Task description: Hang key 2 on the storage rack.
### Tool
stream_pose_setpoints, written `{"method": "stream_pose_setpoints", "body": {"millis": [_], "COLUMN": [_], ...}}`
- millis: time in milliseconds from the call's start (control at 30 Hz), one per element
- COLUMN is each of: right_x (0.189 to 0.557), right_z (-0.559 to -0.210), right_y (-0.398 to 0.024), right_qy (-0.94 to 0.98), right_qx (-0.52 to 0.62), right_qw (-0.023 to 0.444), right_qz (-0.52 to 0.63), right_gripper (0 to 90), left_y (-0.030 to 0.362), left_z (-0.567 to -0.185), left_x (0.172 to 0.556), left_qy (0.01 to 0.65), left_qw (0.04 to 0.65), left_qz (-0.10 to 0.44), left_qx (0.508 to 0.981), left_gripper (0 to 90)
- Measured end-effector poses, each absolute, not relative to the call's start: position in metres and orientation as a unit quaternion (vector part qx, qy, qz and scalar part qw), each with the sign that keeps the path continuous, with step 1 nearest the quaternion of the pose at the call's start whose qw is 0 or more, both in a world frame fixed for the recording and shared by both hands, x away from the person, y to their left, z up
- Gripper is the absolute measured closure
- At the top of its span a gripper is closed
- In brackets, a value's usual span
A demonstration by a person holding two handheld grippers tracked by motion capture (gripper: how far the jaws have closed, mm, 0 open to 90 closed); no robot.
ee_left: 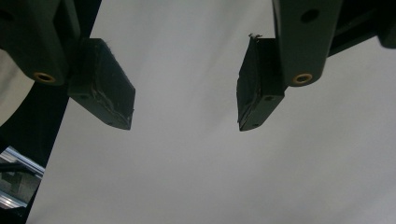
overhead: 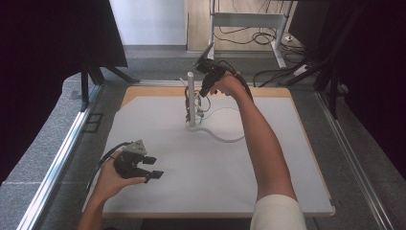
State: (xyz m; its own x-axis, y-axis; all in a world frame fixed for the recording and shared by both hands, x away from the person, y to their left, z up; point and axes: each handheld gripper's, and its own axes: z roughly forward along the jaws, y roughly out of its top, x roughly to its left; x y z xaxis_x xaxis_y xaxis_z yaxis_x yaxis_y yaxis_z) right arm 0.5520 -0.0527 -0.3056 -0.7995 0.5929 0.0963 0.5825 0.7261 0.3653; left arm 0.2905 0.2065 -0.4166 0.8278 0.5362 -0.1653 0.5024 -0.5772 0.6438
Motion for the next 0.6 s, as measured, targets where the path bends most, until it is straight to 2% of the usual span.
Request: {"method": "stream_pose_setpoints", "body": {"millis": [167,200,600], "right_x": [0.551,0.55,0.539], "right_z": [-0.31,-0.31,-0.303], "right_y": [-0.053,-0.053,-0.065], "right_qy": [0.931,0.93,0.929], "right_qx": [0.314,0.313,0.313], "right_qw": [0.013,0.013,0.011], "right_qz": [0.185,0.191,0.199], "right_gripper": [85.3,79.1,71.5], "left_y": [0.206,0.206,0.205], "left_z": [-0.417,-0.417,-0.418], "left_x": [0.291,0.291,0.292], "left_qy": [0.293,0.293,0.298], "left_qw": [0.353,0.353,0.357], "left_qz": [0.024,0.024,0.029], "left_qx": [0.888,0.888,0.885], "left_gripper": [38.0,38.0,38.3]}}
